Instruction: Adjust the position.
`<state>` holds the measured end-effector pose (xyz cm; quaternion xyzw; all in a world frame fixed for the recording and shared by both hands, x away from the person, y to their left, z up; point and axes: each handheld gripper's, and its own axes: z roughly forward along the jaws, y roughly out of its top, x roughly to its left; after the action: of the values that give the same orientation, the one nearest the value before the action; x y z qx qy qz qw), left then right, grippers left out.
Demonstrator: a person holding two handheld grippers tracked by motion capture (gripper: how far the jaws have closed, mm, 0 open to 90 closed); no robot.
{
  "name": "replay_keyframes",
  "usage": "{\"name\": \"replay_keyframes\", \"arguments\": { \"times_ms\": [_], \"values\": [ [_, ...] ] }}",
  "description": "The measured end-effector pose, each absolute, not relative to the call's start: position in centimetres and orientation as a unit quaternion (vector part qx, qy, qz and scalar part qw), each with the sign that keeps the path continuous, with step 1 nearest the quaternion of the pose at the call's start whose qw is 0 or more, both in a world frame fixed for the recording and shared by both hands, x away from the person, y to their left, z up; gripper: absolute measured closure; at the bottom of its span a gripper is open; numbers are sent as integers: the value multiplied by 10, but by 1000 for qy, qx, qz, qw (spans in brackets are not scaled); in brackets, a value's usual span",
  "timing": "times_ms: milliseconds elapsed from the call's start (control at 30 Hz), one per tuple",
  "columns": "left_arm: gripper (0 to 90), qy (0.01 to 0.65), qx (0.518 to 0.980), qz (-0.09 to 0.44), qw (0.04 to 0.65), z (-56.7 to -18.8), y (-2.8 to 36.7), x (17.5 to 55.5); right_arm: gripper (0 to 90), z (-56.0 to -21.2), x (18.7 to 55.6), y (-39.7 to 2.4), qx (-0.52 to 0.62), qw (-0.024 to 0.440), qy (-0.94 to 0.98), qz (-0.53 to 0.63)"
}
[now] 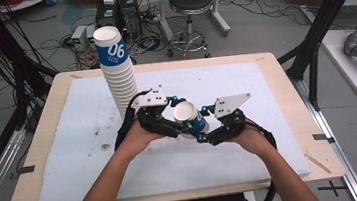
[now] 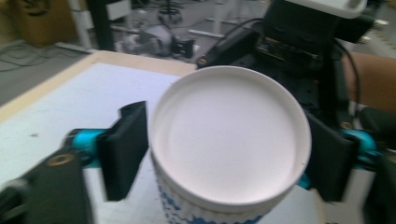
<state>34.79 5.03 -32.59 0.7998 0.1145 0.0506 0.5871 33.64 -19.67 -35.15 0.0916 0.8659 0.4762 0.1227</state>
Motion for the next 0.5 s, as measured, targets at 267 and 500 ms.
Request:
{"name": "replay_keyframes", "arguments": {
  "times_ms": [267, 500],
  "values": [
    [299, 131, 780, 37, 611, -331, 55, 352, 195, -357, 334, -208, 122, 111, 827, 538],
    [302, 127, 754, 19, 644, -333, 51, 351, 169, -366, 336, -209, 140, 97, 813, 557]
  ]
}}
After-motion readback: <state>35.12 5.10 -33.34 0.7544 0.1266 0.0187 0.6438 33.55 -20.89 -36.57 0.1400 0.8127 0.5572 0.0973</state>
